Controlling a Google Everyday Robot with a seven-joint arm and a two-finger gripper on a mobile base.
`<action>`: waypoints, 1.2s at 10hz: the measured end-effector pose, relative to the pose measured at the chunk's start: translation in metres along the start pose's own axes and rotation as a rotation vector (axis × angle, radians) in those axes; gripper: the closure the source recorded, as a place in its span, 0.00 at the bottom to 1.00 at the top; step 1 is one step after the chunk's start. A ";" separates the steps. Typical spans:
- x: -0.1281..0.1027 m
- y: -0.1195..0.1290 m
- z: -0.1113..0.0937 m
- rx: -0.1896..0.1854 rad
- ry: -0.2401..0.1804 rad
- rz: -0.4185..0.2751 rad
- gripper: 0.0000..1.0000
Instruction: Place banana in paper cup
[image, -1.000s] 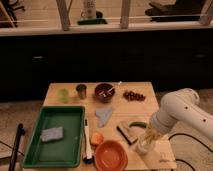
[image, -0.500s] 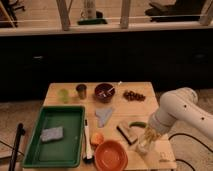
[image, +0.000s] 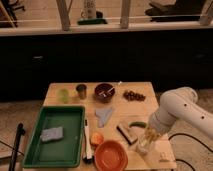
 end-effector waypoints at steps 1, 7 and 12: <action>0.000 -0.001 0.000 -0.001 0.000 -0.001 0.25; -0.001 -0.002 0.000 -0.006 0.001 -0.006 0.20; 0.000 -0.003 0.002 -0.011 -0.004 -0.012 0.20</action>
